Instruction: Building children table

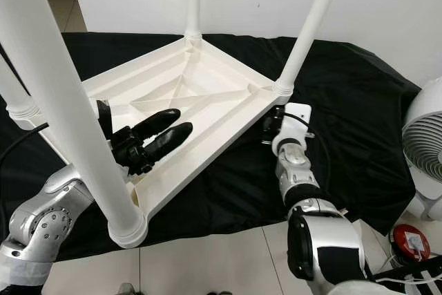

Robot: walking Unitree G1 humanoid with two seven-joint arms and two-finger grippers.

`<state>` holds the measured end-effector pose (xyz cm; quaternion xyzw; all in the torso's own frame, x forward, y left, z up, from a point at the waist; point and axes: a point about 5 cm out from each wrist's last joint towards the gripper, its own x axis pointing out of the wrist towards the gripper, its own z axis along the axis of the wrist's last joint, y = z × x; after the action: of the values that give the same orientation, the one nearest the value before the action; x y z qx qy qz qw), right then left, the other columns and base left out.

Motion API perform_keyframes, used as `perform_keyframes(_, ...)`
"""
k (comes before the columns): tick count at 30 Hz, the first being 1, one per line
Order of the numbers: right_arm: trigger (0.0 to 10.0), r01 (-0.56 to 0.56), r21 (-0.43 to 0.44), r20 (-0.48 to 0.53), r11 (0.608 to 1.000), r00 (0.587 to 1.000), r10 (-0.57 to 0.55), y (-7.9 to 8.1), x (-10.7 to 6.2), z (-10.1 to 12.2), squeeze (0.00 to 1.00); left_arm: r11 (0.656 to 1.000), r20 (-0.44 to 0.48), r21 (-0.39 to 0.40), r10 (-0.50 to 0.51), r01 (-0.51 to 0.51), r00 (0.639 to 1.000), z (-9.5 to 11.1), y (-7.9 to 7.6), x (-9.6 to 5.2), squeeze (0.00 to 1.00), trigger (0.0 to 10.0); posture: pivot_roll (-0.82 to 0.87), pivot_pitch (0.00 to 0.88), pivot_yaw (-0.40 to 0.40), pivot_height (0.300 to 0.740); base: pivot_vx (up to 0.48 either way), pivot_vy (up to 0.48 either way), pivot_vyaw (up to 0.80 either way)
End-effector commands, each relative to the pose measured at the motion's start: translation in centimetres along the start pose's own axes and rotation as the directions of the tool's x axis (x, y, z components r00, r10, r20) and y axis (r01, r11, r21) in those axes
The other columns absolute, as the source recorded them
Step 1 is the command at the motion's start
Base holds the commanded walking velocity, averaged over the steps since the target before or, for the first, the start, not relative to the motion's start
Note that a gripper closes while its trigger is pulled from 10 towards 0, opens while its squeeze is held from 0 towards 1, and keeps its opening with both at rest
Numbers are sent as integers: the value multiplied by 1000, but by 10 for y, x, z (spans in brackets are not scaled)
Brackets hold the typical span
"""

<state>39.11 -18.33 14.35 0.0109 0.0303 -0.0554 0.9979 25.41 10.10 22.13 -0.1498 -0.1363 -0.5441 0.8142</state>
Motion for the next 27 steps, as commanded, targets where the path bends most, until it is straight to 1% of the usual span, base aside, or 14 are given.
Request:
perform_keyframes(1, 10000, -67, 29, -7, 997, 998, 67, 7, 1, 0, 0, 977, -26, -10, -213, 213, 977, -3, -21, 5, 0, 10000, 134, 77, -67, 740, 0, 0, 0)
perform_keyframes(4, 10000, -159, 76, -8, 984, 987, 160, 19, 2, 1, 0, 976, -44, -21, -219, 218, 975, -4, -26, 10, 0, 10000, 138, 82, -63, 740, 0, 0, 0)
perform_keyframes(9, 10000, -209, 111, -17, 971, 977, 212, 25, 1, 0, 0, 976, -45, -34, -217, 216, 975, -4, -29, 12, 0, 10000, 138, 82, -63, 740, 0, 0, 0)
perform_keyframes(10, 10000, -249, 174, -16, 953, 967, 256, 30, 1, 0, 0, 976, -44, -38, -218, 216, 975, -3, -30, 14, 0, 10000, 143, 84, -61, 740, 0, 0, 0)
perform_keyframes(11, 10000, -249, 174, -16, 953, 967, 256, 30, 1, 0, 0, 976, -44, -38, -218, 216, 975, -3, -30, 14, 0, 10000, 143, 84, -61, 740, 0, 0, 0)
perform_keyframes(12, 10000, -293, 277, -2, 915, 952, 305, 36, 0, 0, 0, 975, -42, -43, -222, 220, 974, -3, -33, 16, 0, 10000, 147, 87, -60, 740, 0, 0, 0)
perform_keyframes(13, 10000, -293, 277, -2, 915, 952, 305, 36, 0, 0, 0, 975, -42, -43, -222, 220, 974, -3, -33, 16, 0, 10000, 147, 87, -60, 740, 0, 0, 0)
perform_keyframes(15, 10000, -330, 409, 25, 851, 936, 351, 43, 0, 1, 0, 972, -36, -53, -230, 228, 973, -2, -37, 20, 0, 10000, 146, 90, -57, 740, 0, 0, 0)
perform_keyframes(16, 10000, -332, 441, 29, 834, 934, 357, 45, 0, 1, 0, 971, -34, -58, -233, 230, 972, -2, -38, 21, 0, 10000, 146, 90, -56, 740, 0, 0, 0)
perform_keyframes(19, 10000, -334, 460, 30, 823, 932, 361, 46, 0, 1, 0, 971, -33, -62, -234, 232, 972, -1, -39, 21, 0, 10000, 146, 90, -56, 740, 0, 0, 0)
perform_keyframes(21, 10000, -339, 565, 43, 752, 923, 383, 50, -1, 1, 0, 975, -27, -71, -212, 210, 977, -2, -40, 24, 0, 10000, 138, 92, -44, 740, 0, 0, 0)
perform_keyframes(23, 10000, -341, 637, 63, 692, 917, 394, 53, -1, 2, 0, 977, -20, -81, -200, 198, 980, -2, -41, 25, 0, 10000, 138, 95, -44, 740, 0, 0, 0)
perform_keyframes(25, 10000, -350, 657, 73, 667, 911, 406, 55, -1, 3, 0, 978, -15, -86, -194, 192, 981, -2, -42, 26, 0, 10000, 138, 95, -44, 740, 0, 0, 0)
perform_keyframes(27, 10000, -356, 662, 75, 660, 907, 414, 57, -1, 3, 0, 978, -13, -89, -189, 187, 982, -2, -42, 26, 0, 10000, 140, 95, -44, 740, 0, 0, 0)
